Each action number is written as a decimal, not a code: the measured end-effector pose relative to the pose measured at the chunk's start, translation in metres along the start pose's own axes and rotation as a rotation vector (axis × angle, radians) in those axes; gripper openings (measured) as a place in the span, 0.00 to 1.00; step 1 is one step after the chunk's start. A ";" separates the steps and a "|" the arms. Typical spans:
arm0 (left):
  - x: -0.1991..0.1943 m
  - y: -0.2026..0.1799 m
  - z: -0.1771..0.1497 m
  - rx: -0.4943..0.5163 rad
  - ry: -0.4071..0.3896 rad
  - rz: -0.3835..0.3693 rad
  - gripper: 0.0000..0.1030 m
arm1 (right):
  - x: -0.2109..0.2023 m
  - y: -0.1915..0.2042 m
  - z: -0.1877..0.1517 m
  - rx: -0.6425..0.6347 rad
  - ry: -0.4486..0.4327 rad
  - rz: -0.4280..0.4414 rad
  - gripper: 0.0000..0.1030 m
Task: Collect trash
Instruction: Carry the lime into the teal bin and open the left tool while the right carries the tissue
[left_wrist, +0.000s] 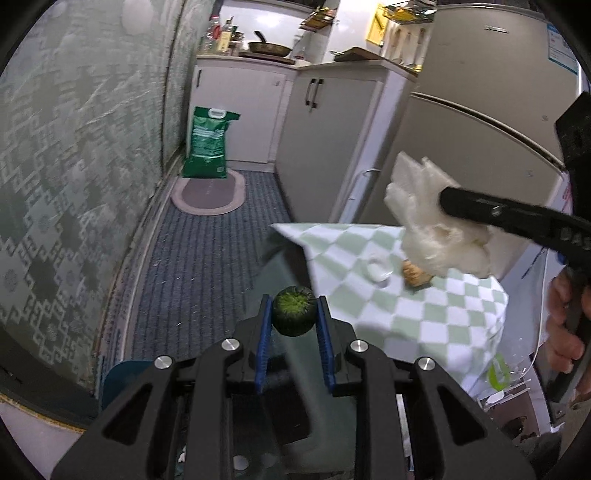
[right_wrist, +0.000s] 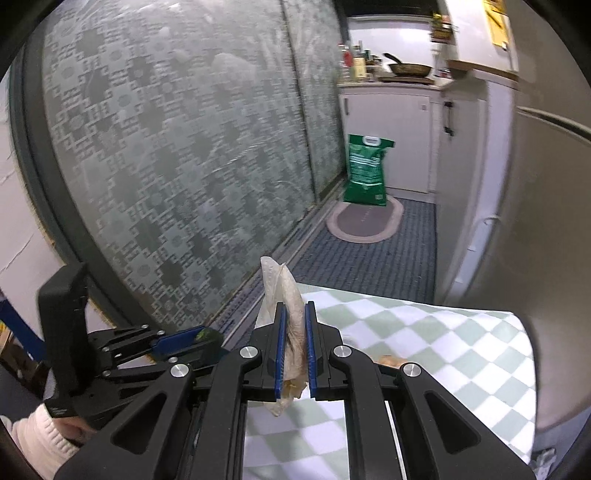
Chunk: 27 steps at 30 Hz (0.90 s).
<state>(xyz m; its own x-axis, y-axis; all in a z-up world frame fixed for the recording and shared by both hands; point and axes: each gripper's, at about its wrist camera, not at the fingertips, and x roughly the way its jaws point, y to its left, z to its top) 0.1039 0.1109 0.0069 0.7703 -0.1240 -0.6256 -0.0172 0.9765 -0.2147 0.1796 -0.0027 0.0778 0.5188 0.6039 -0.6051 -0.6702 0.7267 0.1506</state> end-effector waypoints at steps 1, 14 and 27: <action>-0.001 0.006 -0.002 -0.004 0.003 0.007 0.24 | 0.001 0.007 0.001 -0.011 0.002 0.006 0.09; 0.004 0.065 -0.044 -0.040 0.098 0.069 0.24 | 0.030 0.072 0.002 -0.053 0.039 0.068 0.09; 0.039 0.102 -0.108 -0.061 0.274 0.090 0.24 | 0.075 0.109 -0.011 -0.061 0.127 0.089 0.09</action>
<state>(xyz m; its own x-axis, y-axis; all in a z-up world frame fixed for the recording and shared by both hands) 0.0630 0.1862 -0.1206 0.5636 -0.0888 -0.8213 -0.1220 0.9744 -0.1891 0.1394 0.1185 0.0399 0.3870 0.6163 -0.6859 -0.7438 0.6483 0.1628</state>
